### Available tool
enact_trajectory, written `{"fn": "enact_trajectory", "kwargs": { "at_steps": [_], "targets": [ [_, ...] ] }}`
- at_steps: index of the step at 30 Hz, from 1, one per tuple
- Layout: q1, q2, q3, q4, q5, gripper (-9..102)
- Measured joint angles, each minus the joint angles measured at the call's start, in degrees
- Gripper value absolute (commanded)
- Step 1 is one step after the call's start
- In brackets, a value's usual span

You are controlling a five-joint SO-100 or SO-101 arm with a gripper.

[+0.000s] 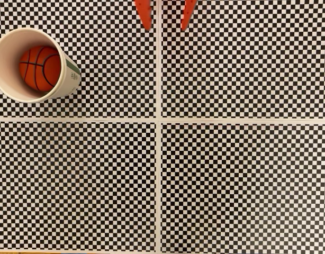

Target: Grasp basketball and place into cup.

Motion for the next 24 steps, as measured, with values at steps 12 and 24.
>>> {"fn": "enact_trajectory", "kwargs": {
  "at_steps": [12, 24],
  "targets": [
    [1.23, 0.00, 11.43, -10.20, -1.85, 0],
    [2.29, 0.00, 28.13, -32.96, -3.60, 0]
  ]
}}
